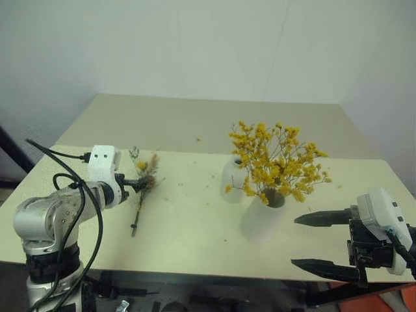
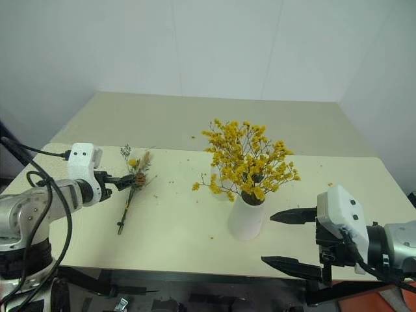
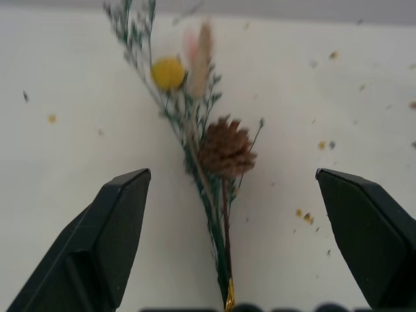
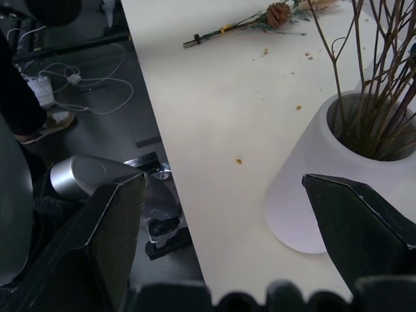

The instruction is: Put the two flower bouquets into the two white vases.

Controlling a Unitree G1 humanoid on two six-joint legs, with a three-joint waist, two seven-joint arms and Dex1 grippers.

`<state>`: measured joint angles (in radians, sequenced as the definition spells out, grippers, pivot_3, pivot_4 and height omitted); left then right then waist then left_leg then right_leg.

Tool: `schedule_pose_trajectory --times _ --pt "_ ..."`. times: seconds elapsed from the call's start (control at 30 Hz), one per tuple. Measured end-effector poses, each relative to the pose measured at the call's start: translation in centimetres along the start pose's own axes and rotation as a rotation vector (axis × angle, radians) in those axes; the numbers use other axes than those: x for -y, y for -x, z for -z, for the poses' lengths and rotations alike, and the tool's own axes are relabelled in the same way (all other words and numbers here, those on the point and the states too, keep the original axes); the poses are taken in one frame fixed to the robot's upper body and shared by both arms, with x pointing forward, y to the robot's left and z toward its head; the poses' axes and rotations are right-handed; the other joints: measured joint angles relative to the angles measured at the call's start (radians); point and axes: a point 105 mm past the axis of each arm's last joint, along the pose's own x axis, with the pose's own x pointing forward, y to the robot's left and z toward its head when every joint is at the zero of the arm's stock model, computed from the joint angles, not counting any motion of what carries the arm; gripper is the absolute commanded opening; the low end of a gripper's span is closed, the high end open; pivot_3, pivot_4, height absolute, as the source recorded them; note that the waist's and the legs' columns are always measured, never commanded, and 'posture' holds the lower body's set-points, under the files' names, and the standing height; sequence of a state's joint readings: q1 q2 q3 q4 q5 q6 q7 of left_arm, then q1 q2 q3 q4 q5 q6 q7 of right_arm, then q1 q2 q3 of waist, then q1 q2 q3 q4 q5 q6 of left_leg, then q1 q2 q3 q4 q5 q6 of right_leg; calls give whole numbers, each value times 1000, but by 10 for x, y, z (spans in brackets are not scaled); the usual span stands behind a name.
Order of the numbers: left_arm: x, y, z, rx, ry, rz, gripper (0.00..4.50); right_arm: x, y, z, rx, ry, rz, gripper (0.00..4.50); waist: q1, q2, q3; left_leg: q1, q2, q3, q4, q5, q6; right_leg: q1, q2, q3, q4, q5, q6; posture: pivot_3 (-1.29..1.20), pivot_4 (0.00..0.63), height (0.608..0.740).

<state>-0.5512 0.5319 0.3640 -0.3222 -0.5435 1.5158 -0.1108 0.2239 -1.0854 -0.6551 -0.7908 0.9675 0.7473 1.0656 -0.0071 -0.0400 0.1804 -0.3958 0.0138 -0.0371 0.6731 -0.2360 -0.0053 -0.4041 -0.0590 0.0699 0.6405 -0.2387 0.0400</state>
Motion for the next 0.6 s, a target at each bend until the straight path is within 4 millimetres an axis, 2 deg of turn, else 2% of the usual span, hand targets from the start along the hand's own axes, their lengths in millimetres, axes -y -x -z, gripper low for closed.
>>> schedule_pose_trajectory --times 0.2,0.27,0.37,0.47,0.6 --pt "-5 -20 24 -138 28 -46 4468 0 6 -1 -19 4 34 4500 -2 0 0 0 0 0 0 0 0 0 0 0 0 0 0 0 150 740" --pt "-7 -26 28 -157 35 -57 4468 -2 6 -1 -24 8 38 4500 -2 0 0 0 0 0 0 0 0 0 0 0 0 0 0 0 150 740" --pt "-5 -35 23 -138 30 -54 4468 -5 7 -2 -21 -7 30 4500 -1 0 0 0 -1 0 0 0 0 0 -1 0 0 0 0 0 150 740" --pt "2 -41 19 -115 36 -15 3889 -7 8 -2 -28 -8 33 4500 2 0 0 0 -1 0 0 0 0 1 -1 0 0 0 0 0 150 740" --pt "10 -45 21 -118 16 33 2635 -7 11 -3 -36 -4 51 4500 2 0 0 0 -1 0 0 0 0 0 -1 0 0 0 0 0 150 740"
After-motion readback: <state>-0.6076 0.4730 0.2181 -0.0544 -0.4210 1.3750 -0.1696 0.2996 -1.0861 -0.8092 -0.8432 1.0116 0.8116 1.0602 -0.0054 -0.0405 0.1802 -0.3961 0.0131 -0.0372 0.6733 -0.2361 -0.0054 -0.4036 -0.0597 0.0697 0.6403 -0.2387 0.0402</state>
